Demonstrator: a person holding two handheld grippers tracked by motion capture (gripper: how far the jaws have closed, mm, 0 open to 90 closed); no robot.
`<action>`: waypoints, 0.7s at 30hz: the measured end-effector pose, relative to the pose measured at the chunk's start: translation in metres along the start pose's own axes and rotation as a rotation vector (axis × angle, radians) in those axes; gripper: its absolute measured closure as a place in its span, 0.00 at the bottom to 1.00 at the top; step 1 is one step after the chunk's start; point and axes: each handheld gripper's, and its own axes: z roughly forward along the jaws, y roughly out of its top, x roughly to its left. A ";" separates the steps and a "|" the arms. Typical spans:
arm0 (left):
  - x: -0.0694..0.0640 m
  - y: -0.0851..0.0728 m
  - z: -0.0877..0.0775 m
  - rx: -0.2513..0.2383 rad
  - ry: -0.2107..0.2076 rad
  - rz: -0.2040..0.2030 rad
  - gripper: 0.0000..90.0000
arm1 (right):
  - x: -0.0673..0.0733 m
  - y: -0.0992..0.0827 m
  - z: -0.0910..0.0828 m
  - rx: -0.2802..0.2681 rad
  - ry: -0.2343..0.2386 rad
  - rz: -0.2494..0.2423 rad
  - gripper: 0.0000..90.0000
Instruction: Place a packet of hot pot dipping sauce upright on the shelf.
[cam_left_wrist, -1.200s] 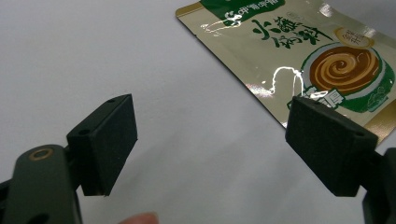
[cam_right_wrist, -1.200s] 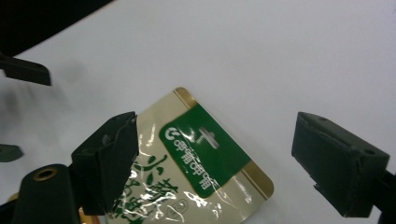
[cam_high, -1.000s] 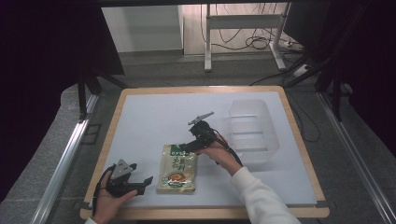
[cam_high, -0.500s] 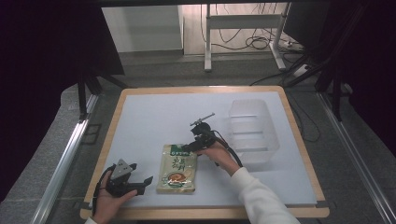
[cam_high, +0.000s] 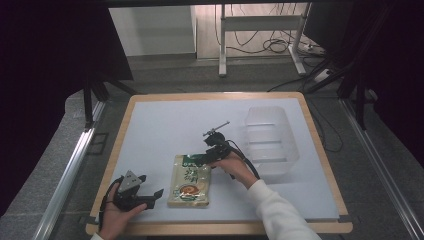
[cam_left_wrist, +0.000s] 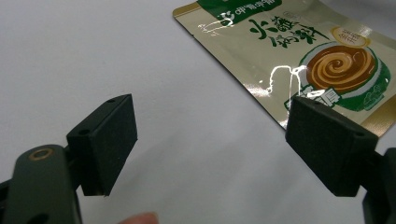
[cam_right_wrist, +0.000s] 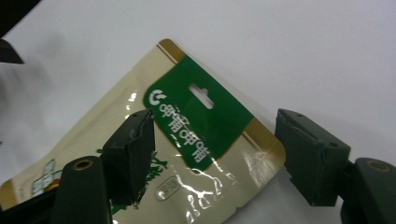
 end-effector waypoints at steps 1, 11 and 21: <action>0.000 0.000 0.000 0.000 0.000 0.000 0.19 | 0.000 0.000 0.000 0.000 0.000 0.000 0.33; 0.000 0.000 0.000 0.000 0.000 0.001 0.19 | 0.004 0.002 -0.012 0.025 0.106 -0.060 0.36; 0.000 0.000 0.000 0.001 0.000 0.001 0.19 | -0.001 -0.003 0.000 0.061 0.095 -0.068 0.48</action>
